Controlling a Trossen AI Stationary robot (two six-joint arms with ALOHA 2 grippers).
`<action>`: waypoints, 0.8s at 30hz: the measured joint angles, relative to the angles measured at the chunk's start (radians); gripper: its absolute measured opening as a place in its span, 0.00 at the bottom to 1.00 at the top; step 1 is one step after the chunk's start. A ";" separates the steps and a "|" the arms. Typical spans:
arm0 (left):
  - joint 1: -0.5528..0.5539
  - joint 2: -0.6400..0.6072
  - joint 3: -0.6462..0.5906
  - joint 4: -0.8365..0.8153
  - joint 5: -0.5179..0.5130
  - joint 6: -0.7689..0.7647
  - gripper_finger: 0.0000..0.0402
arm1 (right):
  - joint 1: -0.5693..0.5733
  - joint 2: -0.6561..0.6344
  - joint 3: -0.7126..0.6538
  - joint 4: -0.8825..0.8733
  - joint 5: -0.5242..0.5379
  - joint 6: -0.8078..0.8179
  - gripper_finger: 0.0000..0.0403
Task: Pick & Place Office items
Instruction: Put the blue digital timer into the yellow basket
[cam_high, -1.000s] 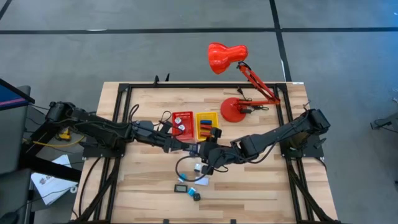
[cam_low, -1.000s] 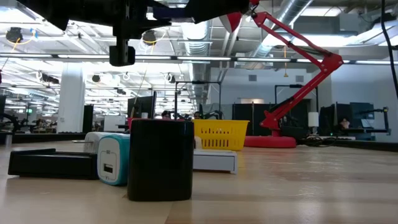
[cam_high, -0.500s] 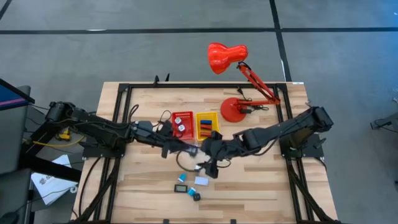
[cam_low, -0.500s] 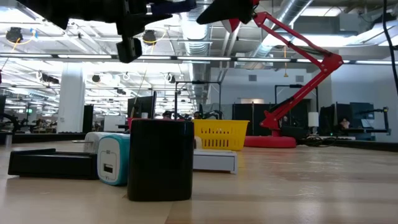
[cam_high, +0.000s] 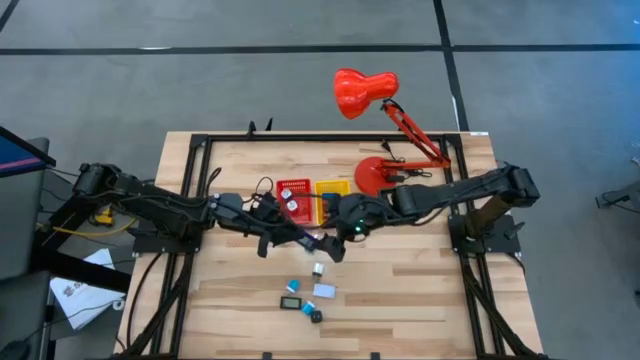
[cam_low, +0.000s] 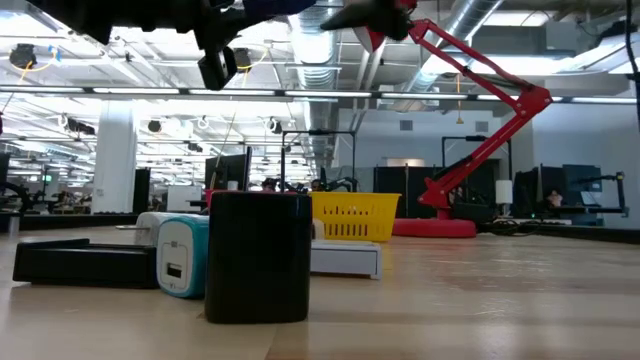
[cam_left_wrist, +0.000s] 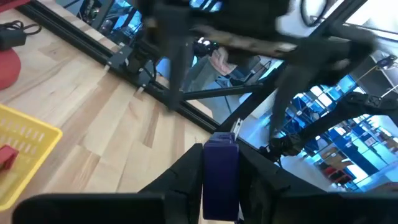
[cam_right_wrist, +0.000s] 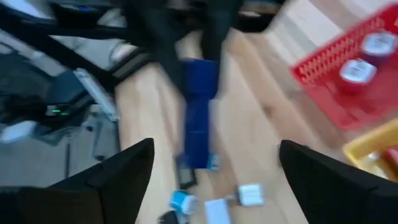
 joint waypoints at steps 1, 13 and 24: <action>0.000 0.000 0.000 -0.002 0.000 0.000 0.19 | -0.004 0.010 -0.002 0.002 -0.009 0.003 0.83; 0.000 0.000 0.000 0.003 0.020 0.000 0.19 | -0.037 0.027 0.000 0.067 -0.076 0.005 0.75; 0.000 0.000 0.000 0.004 0.032 0.000 0.17 | -0.023 0.097 0.000 0.107 -0.127 0.017 0.74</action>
